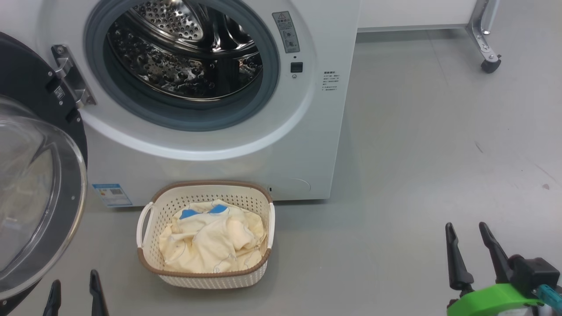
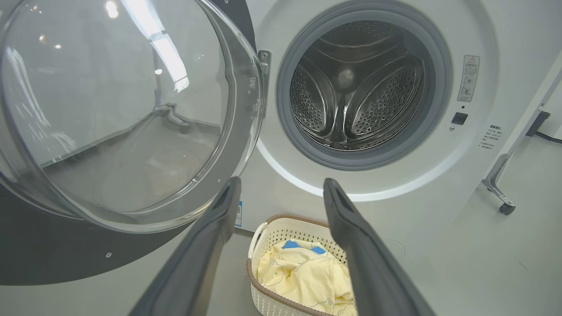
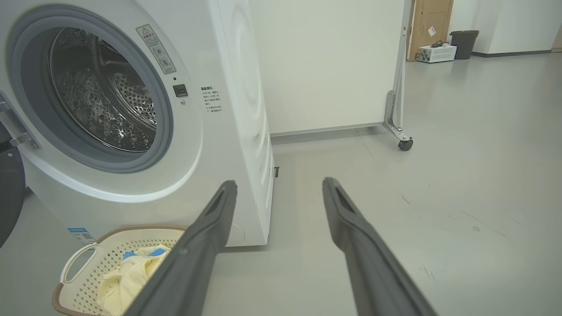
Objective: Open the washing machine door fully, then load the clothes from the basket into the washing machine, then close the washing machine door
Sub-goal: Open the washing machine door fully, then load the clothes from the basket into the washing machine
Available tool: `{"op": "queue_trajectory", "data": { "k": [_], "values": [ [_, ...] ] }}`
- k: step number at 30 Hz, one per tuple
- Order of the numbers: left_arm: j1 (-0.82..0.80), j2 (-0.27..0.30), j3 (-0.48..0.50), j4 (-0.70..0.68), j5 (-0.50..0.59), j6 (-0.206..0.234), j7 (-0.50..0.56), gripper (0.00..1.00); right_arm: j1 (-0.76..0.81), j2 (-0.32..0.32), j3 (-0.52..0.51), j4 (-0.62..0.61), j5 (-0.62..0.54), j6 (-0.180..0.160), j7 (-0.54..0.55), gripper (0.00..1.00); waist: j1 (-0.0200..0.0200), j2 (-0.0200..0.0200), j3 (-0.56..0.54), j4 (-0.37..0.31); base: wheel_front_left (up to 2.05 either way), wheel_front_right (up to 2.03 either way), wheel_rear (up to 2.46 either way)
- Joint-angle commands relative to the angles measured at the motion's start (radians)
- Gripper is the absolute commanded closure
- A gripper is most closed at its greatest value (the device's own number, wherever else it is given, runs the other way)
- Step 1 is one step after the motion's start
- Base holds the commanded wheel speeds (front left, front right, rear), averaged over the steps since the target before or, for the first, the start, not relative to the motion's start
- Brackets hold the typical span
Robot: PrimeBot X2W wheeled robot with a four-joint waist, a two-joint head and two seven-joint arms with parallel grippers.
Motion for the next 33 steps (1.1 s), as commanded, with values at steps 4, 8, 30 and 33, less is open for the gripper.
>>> {"op": "queue_trajectory", "data": {
  "k": [4,8,30,33],
  "values": [
    [-0.024,0.003,0.027,-0.045,-0.001,-0.002,-0.011,0.00,-0.024,-0.016,0.026,-0.023,-0.006,0.002,-0.010,0.00,0.0000,-0.0001,0.000,0.002,0.00,0.00,0.00],
    [-0.022,0.003,0.023,-0.054,0.001,-0.002,-0.011,0.00,-0.025,-0.016,0.030,-0.016,0.000,0.002,-0.010,0.00,0.0000,-0.0001,0.000,0.004,0.00,0.00,0.00],
    [-0.020,0.006,0.002,-0.059,0.000,-0.002,-0.011,0.00,-0.036,-0.016,0.033,-0.016,0.008,0.002,-0.010,0.00,0.0000,-0.0001,0.025,0.003,0.47,-0.46,0.00],
    [-0.019,0.008,0.001,-0.058,-0.001,-0.002,-0.011,0.00,-0.036,-0.016,0.033,-0.016,0.009,0.002,-0.010,0.00,0.0000,-0.0001,0.028,0.002,1.39,-1.39,0.00]
  ]
}}
